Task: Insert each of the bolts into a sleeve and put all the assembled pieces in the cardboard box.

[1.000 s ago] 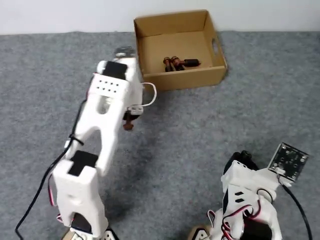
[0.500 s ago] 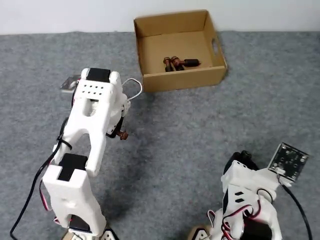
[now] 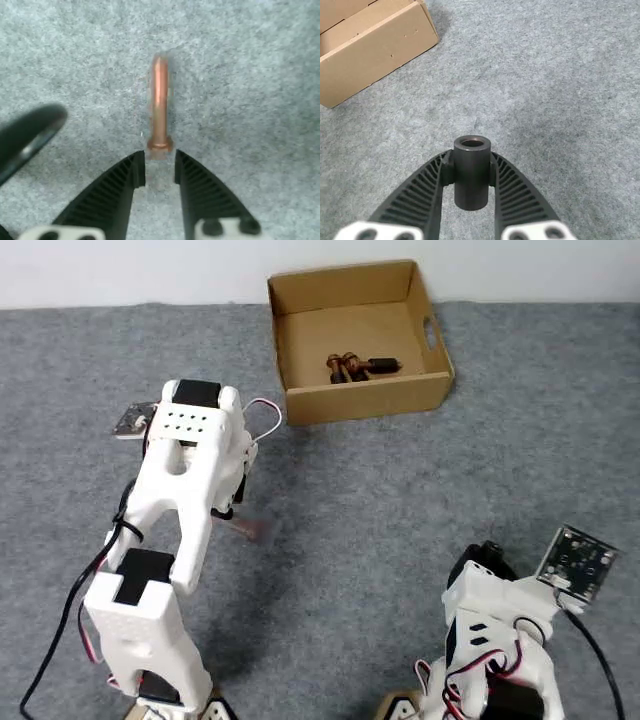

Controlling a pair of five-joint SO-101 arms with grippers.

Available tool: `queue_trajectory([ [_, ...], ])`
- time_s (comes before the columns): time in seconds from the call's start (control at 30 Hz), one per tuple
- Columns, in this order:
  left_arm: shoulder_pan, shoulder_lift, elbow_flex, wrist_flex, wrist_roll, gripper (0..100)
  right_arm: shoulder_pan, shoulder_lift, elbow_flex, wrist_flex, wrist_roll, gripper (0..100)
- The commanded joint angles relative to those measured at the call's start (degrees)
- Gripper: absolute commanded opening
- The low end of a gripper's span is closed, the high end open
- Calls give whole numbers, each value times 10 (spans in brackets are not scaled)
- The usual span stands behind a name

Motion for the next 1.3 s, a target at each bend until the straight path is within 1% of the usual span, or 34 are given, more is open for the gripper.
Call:
queue_trajectory([
  [0.0,0,-36,-2,15,-10,115,15,-2,-3,-2,3,8],
  [0.07,0,-37,-3,15,-66,117,26,-2,-3,-2,3,8],
  [0.13,-3,-48,-3,14,-146,117,31,-2,-3,-2,3,8],
  [0.27,-6,-89,-3,13,-343,118,31,-2,-3,-2,3,8],
  [0.33,-6,-107,-3,13,-460,118,31,-2,-3,-2,3,8],
  [0.5,-6,-121,-4,12,-793,115,31,-2,-2,-2,3,8],
  [0.73,-50,-120,36,11,-1236,115,31,-2,4,-5,5,8],
  [0.83,-56,-120,67,11,-1385,115,31,-2,4,-5,5,8],
  [0.93,-56,-120,99,11,-1500,115,31,-2,4,-6,5,8],
  [1.0,-55,-120,109,4,-1560,117,31,-1,4,-6,6,8],
  [1.03,-55,-120,112,-6,-1575,118,31,-1,4,-6,6,8],
  [1.17,-50,-119,116,-59,-1583,122,32,-1,5,-6,6,8],
  [1.27,-50,-97,114,-85,-1604,169,32,-1,5,-6,6,8],
])
